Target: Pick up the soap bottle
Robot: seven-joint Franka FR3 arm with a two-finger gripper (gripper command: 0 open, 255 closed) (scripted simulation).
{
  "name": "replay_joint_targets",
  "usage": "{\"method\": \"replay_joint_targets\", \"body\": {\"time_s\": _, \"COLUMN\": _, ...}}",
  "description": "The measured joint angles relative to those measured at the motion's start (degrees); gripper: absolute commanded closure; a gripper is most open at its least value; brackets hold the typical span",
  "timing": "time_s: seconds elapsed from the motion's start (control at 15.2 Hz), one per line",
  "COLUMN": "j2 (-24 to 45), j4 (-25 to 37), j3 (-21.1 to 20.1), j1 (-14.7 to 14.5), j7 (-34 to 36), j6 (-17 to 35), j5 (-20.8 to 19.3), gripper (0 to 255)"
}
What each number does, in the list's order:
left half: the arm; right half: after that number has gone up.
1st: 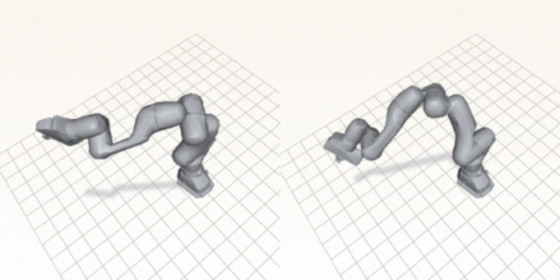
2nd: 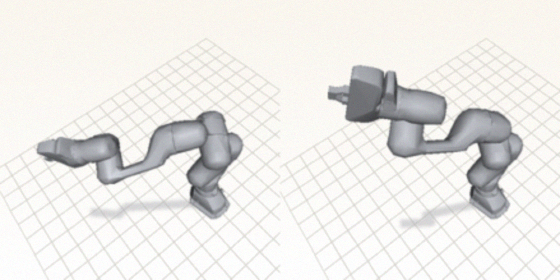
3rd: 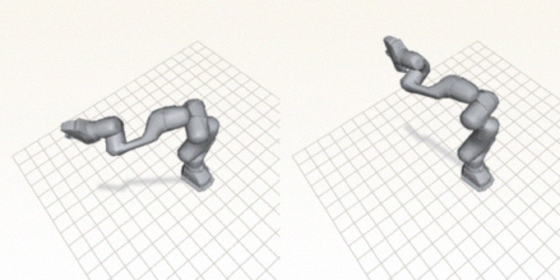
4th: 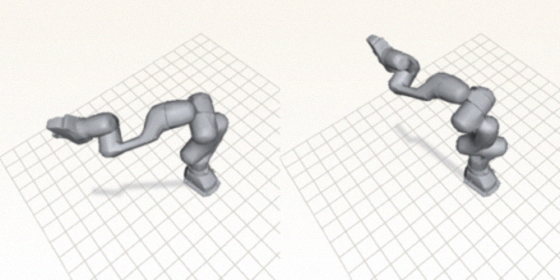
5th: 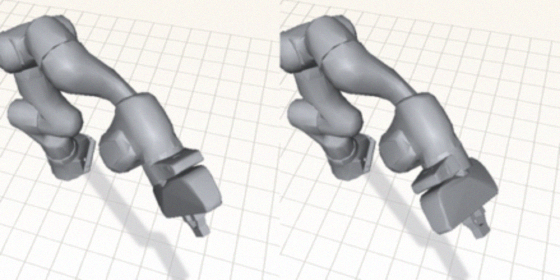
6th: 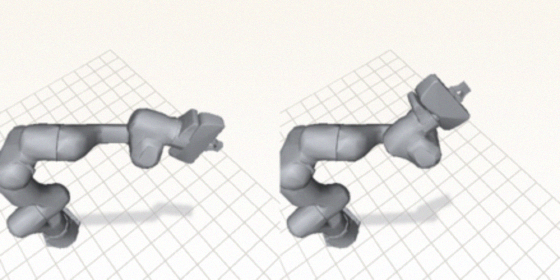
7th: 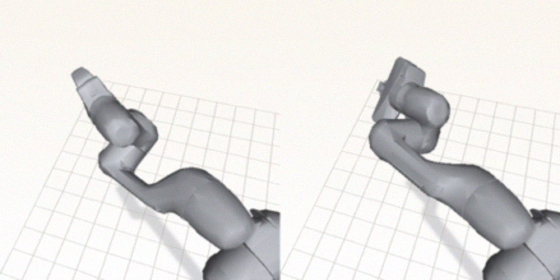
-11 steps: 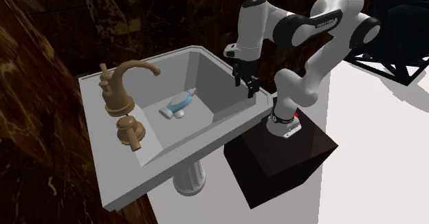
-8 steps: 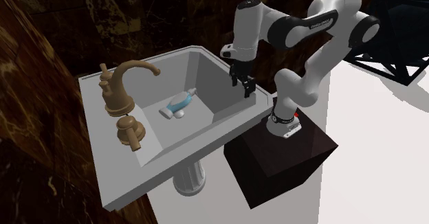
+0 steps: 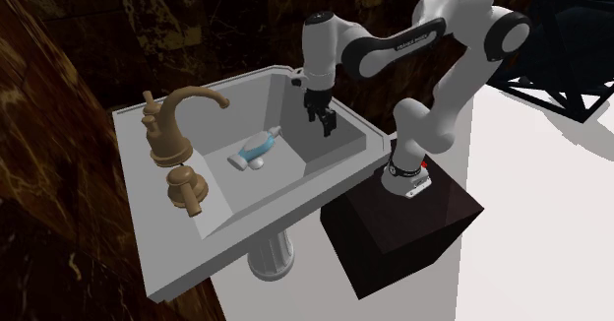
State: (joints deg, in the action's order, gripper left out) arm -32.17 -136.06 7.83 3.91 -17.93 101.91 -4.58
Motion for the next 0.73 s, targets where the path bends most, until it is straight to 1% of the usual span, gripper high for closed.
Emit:
{"method": "replay_joint_targets", "body": {"time_s": 0.26, "j2": 6.7, "j4": 2.3, "j3": 3.3, "j1": 1.1, "j7": -4.7, "j6": 4.1, "j5": -2.2, "gripper": 0}}
{"method": "replay_joint_targets", "body": {"time_s": 0.53, "j2": 15.3, "j4": 7.4, "j3": 6.0, "j1": 1.7, "j7": -8.9, "j6": 7.3, "j5": -3.0, "gripper": 0}}
{"method": "replay_joint_targets", "body": {"time_s": 0.73, "j2": 20.0, "j4": 10.0, "j3": 7.8, "j1": 2.4, "j7": -12.2, "j6": 9.4, "j5": -3.5, "gripper": 0}}
